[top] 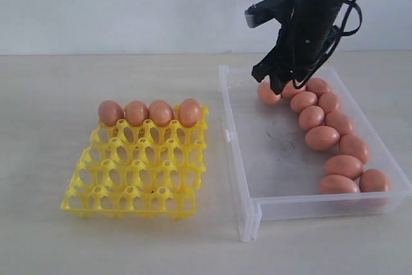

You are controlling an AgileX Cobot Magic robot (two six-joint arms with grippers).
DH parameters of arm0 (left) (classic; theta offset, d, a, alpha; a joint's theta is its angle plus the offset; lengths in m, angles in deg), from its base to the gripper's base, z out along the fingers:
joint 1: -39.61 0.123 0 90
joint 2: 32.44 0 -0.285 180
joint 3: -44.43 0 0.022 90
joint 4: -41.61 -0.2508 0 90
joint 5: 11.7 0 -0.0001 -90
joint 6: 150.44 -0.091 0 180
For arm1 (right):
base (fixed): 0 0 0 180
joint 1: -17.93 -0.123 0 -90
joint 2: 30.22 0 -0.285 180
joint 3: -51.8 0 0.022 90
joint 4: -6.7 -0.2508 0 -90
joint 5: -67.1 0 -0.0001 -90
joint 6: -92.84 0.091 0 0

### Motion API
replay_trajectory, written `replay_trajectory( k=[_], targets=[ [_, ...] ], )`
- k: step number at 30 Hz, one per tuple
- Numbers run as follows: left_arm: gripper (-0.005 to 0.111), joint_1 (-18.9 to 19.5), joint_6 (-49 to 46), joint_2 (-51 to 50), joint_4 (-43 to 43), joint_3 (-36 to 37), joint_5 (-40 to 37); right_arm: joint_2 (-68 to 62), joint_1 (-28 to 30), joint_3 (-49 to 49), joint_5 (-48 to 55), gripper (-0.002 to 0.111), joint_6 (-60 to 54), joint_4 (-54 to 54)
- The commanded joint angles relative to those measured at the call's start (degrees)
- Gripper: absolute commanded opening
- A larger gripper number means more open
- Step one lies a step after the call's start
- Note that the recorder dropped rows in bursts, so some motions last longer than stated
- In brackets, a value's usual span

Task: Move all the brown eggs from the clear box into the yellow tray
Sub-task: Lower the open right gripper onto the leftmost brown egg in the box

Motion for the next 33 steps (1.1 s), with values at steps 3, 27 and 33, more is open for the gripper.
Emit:
replay_trajectory(
  k=[3, 27, 33],
  targets=[
    [0.004, 0.09, 0.51, 0.14, 0.51, -0.04, 0.72, -10.83, 0.63, -14.30, 5.90, 0.048, -6.30, -6.09],
    [0.004, 0.09, 0.51, 0.14, 0.51, -0.04, 0.72, -22.32, 6.88, -26.81, 6.26, 0.048, -11.48, -15.81],
    [0.004, 0.09, 0.51, 0.14, 0.51, -0.04, 0.72, -22.32, 6.88, -26.81, 7.12, 0.048, -11.66, -15.97]
  ],
)
